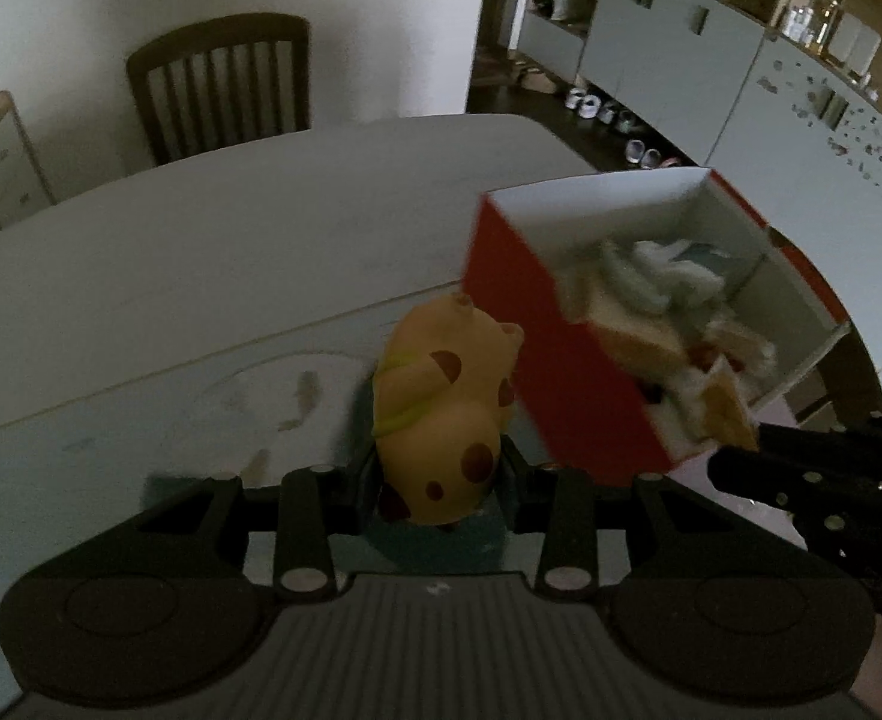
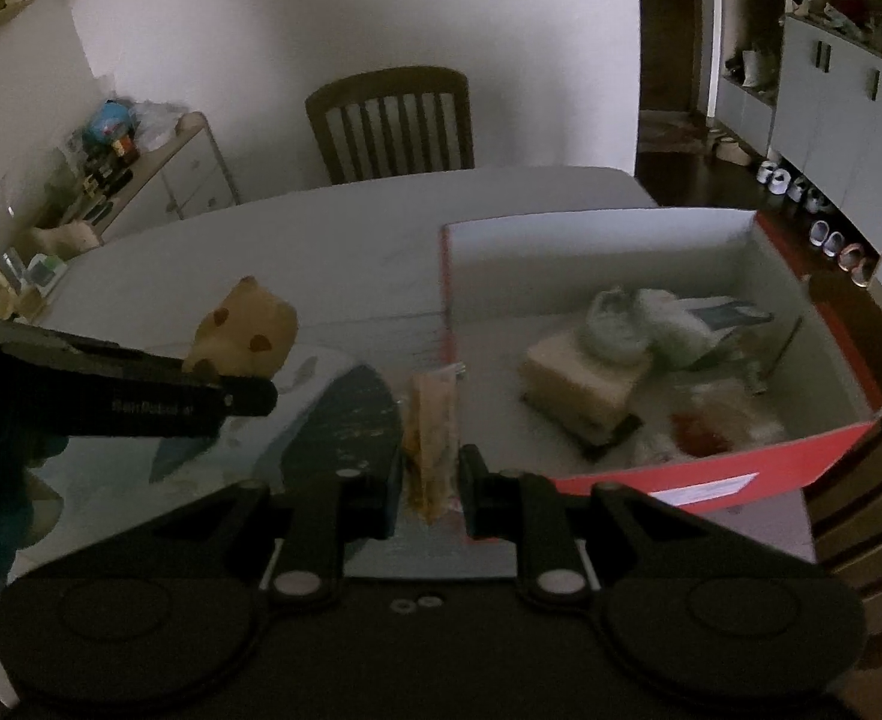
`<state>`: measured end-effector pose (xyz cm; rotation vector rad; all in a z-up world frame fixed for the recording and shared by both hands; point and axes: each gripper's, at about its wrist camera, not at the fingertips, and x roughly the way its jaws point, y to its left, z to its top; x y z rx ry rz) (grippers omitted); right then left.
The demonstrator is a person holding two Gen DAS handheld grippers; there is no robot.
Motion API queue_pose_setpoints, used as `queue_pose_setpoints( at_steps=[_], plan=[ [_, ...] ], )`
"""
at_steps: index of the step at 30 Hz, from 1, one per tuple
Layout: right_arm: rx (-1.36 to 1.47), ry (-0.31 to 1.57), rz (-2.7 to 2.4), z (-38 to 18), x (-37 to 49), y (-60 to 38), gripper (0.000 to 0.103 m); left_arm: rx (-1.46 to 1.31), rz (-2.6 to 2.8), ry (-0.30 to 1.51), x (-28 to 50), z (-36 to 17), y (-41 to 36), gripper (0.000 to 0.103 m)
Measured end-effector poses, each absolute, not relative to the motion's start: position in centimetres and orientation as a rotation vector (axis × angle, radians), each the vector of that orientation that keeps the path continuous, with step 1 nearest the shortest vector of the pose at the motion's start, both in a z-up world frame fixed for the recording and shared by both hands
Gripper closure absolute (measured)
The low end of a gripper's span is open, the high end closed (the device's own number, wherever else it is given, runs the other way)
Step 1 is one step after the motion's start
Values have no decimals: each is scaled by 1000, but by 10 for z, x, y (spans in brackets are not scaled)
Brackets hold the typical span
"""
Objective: Organize objects
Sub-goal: 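Carry the plush and snack stick with both tools into the shoebox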
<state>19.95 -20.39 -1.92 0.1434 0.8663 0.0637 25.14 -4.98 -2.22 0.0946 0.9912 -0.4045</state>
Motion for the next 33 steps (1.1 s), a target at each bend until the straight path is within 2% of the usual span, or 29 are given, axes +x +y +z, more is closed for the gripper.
queue_pose_setpoints(
  at_steps=[17, 33],
  plan=[
    [107, 824, -33, -26, 220, -325, 84, 158, -456, 1009, 260, -20, -186, 66],
    [28, 951, -30, -76, 261, -358, 84, 318, -401, 1074, 304, -61, -257, 65]
  ],
)
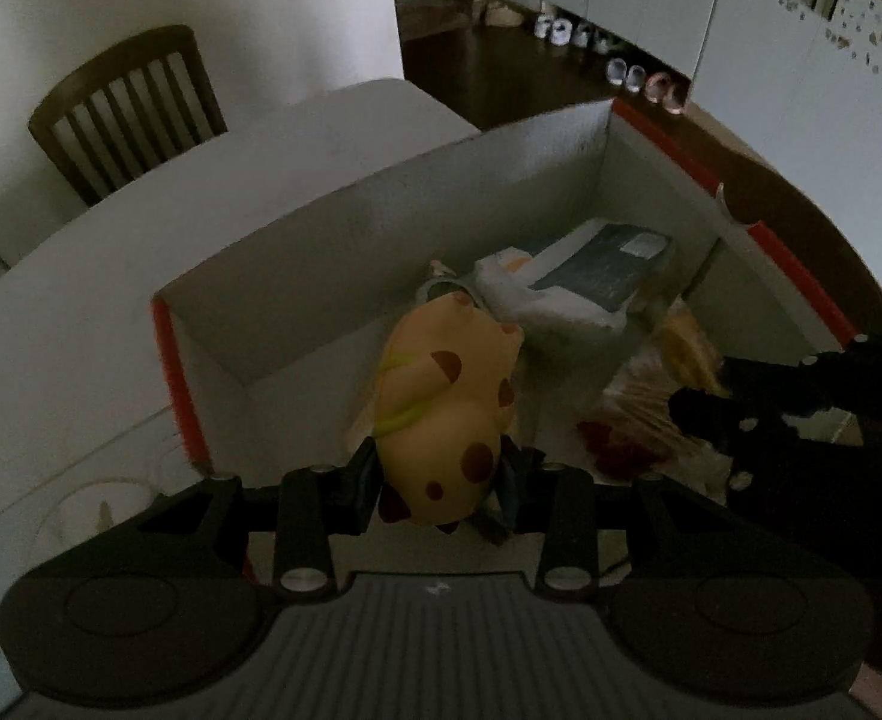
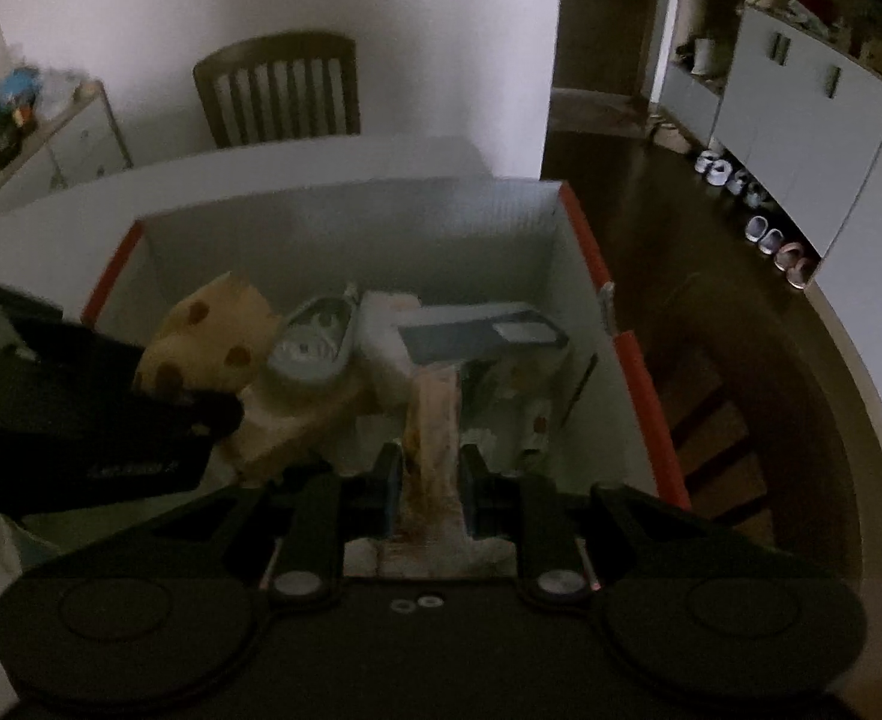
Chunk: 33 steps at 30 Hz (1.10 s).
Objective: Organize objects
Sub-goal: 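Carry the plush and snack stick with both tools into the shoebox, then open both tools to release the plush and snack stick in the box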
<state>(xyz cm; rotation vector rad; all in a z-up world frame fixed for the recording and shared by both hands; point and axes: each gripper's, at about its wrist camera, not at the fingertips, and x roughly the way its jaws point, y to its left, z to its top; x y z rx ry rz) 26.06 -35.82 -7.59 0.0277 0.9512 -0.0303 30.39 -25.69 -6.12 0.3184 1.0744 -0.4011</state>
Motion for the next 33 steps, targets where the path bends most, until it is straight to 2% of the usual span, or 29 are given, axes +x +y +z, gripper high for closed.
queue_pose_setpoints(
  at_steps=[12, 14, 18, 24, 31, 33],
  plan=[
    [-9, 1020, -10, -96, 274, -362, 83, 374, -415, 1080, 309, -80, -267, 63],
    [-25, 1020, -12, -99, 274, -360, 83, 377, -412, 1078, 309, -83, -267, 59],
    [-29, 1026, -11, -102, 275, -362, 78, 344, -424, 1090, 313, -86, -265, 33],
    [-35, 1015, -17, -102, 267, -370, 73, 317, -438, 1083, 309, -90, -261, 27],
    [-22, 1003, -13, -94, 261, -379, 70, 267, -452, 1063, 301, -83, -252, 27],
    [-19, 994, -1, -91, 258, -380, 66, 249, -448, 1050, 297, -79, -247, 27]
  ],
)
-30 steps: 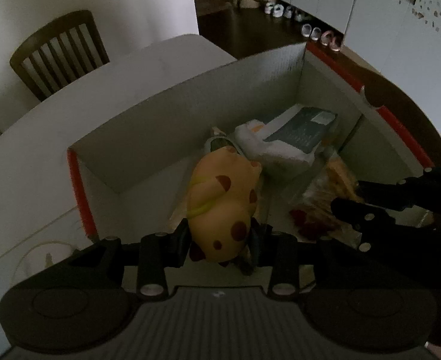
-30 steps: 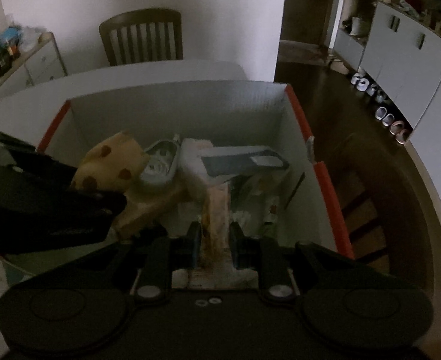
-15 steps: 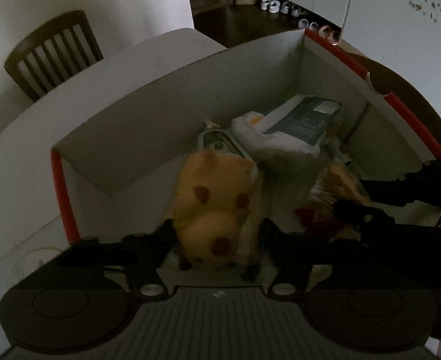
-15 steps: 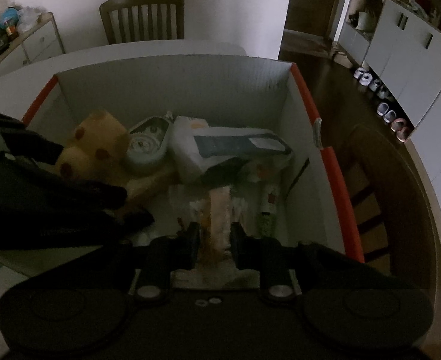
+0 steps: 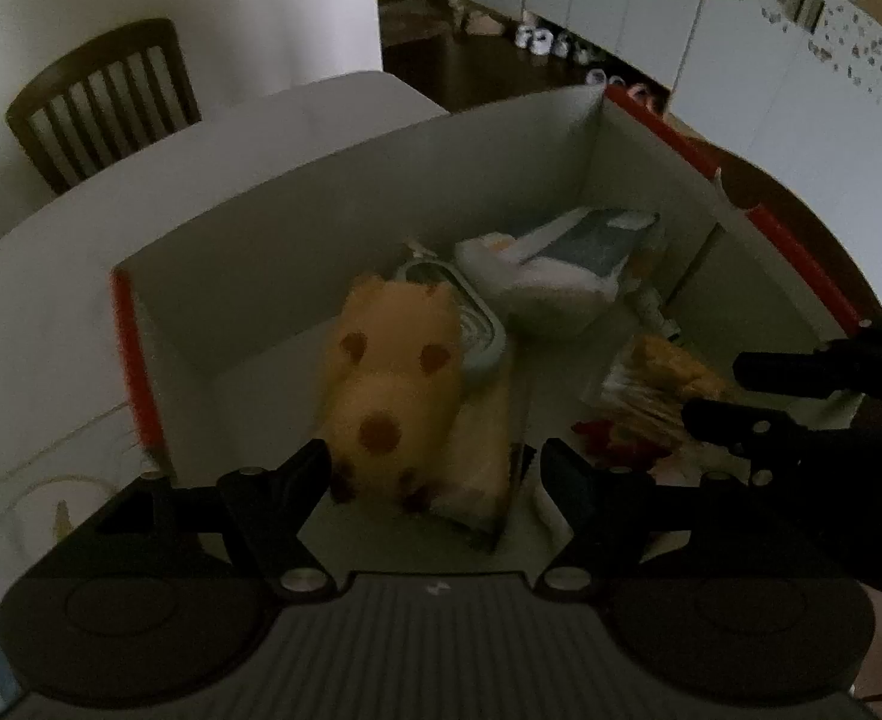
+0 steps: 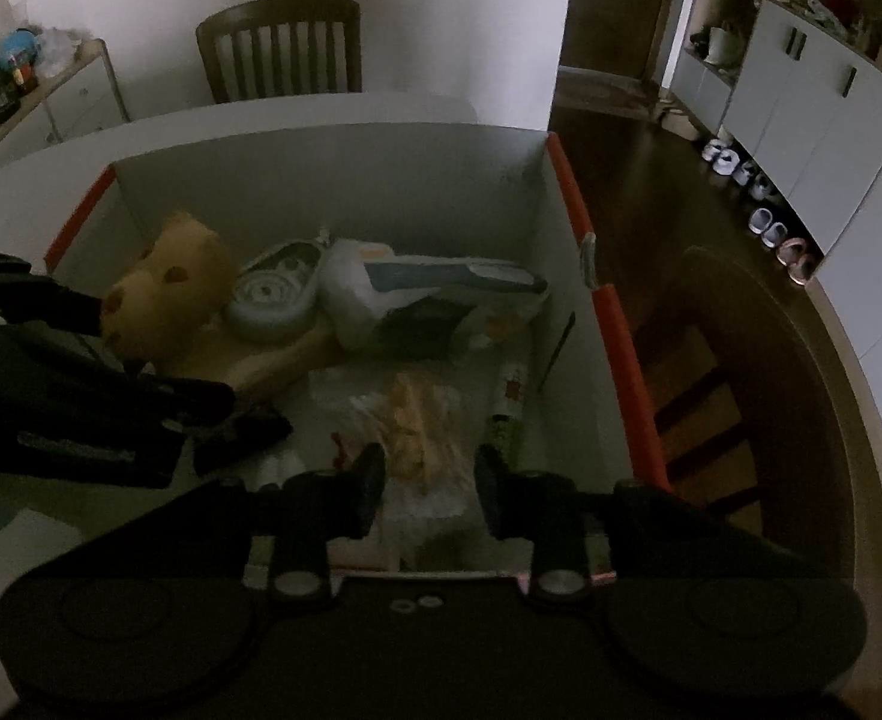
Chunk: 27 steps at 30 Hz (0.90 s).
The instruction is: Organize objects
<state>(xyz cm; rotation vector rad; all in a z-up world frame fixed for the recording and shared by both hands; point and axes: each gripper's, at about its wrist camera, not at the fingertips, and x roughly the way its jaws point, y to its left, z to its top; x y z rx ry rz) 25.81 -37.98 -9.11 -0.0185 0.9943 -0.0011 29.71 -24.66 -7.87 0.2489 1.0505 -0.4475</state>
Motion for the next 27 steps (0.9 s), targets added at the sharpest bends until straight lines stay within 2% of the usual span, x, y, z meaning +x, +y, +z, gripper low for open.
queue_pose_setpoints(
  at_steps=[1, 3, 4, 8, 13, 14, 15, 20, 24, 27],
  plan=[
    [-17, 988, 3, -89, 257, -380, 62, 227, -449, 1051, 296, -77, -243, 27],
    [-3, 966, 16, -85, 254, -382, 42, 185, -453, 1064, 294, -74, -237, 27],
    [3, 958, 20, -83, 253, -383, 40, 169, -457, 1063, 293, -73, -234, 27],
    [21, 943, 30, -77, 251, -384, 39, 134, -478, 1031, 285, -65, -224, 27],
    [50, 914, 57, -70, 242, -382, 32, 71, -476, 993, 280, -53, -210, 26],
    [59, 904, 65, -67, 240, -382, 32, 64, -476, 988, 278, -51, -208, 24],
    [64, 896, 73, -65, 238, -381, 30, 56, -476, 979, 277, -49, -205, 18],
    [67, 850, 110, -52, 224, -375, 26, 41, -487, 941, 266, -39, -192, 16],
    [71, 810, 113, -42, 213, -368, 20, 32, -491, 906, 254, -29, -181, 0],
    [72, 777, 118, -34, 204, -363, 17, 21, -495, 877, 245, -20, -171, 0]
  ],
)
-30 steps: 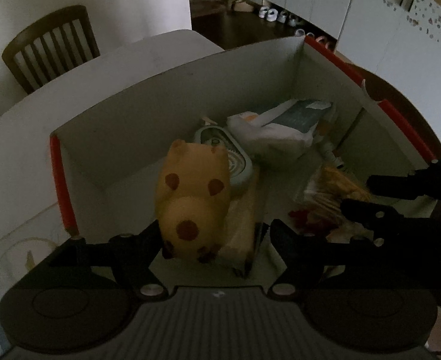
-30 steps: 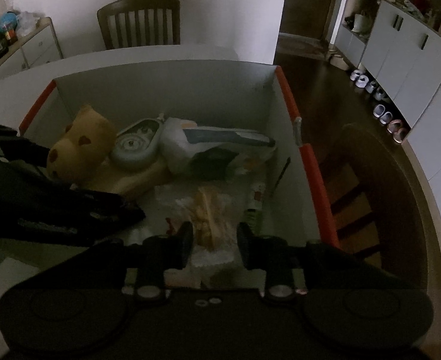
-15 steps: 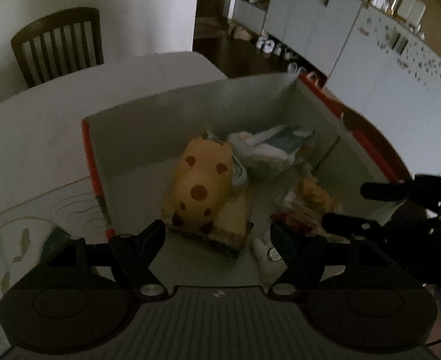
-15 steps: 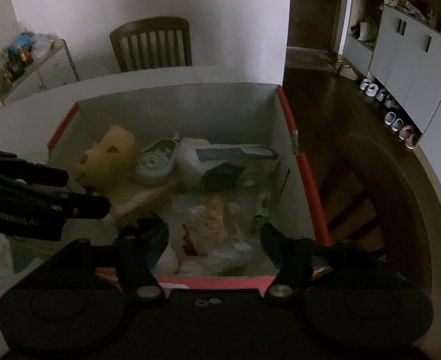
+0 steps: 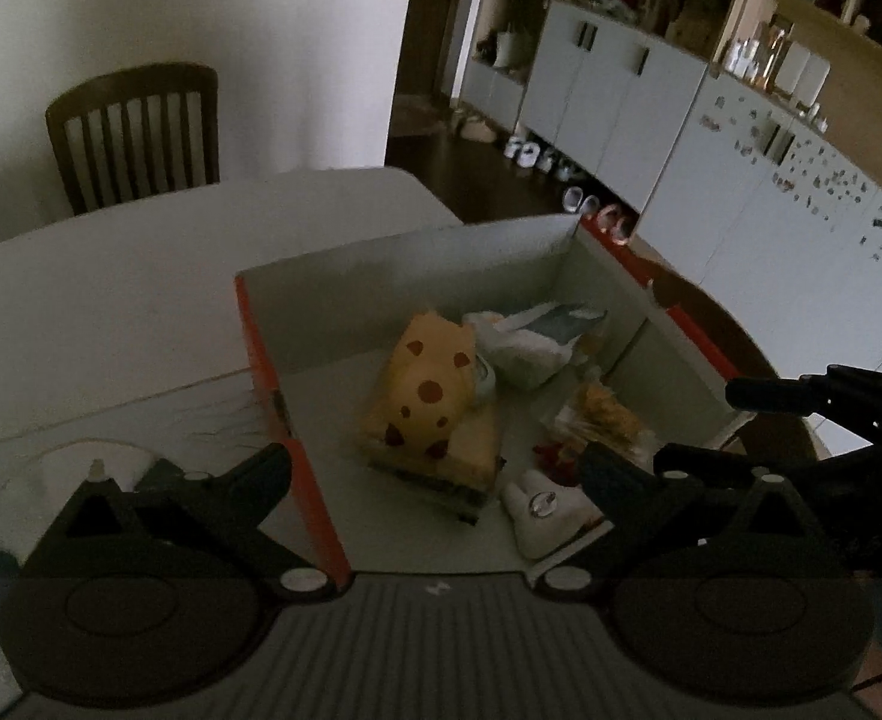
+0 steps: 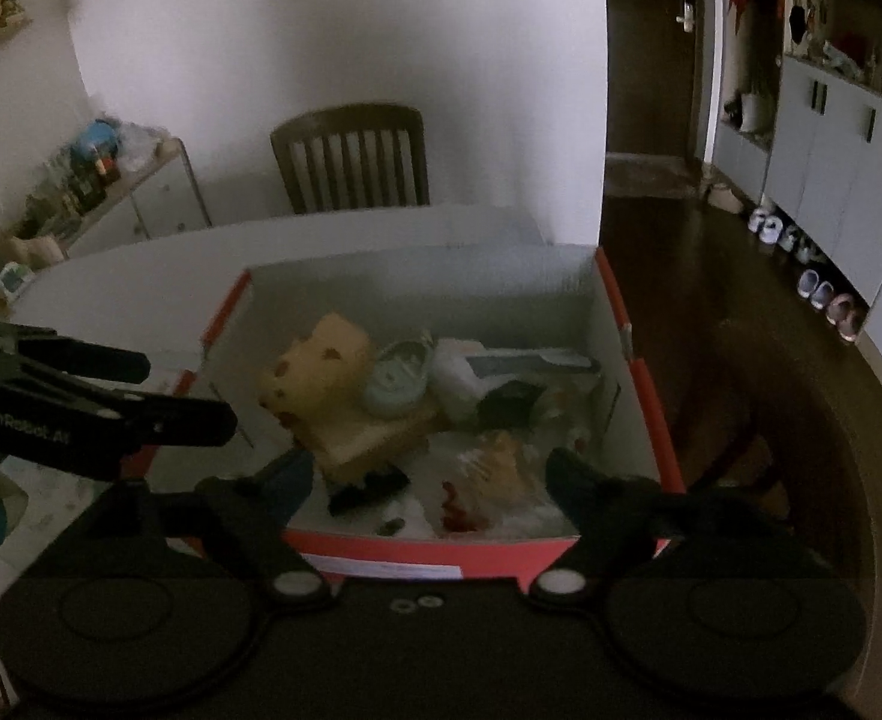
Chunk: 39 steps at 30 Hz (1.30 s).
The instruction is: Organize objects
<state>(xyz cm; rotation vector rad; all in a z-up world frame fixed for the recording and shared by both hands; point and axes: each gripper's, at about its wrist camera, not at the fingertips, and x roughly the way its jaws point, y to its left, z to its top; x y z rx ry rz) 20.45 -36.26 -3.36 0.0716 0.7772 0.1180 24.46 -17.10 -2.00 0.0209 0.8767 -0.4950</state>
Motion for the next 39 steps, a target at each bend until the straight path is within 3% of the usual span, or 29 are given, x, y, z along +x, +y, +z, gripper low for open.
queue_pose_setpoints(
  at_steps=[4, 9, 39],
  plan=[
    [75, 737, 122, -23, 194, -355, 9, 12, -491, 842, 236, -9, -159, 0],
    [86, 703, 116, -13, 183, -344, 6, 21, -477, 797, 222, 2, -148, 0],
    [100, 678, 18, -7, 140, -279, 4, 107, -516, 768, 184, 0, -103, 0]
  ],
)
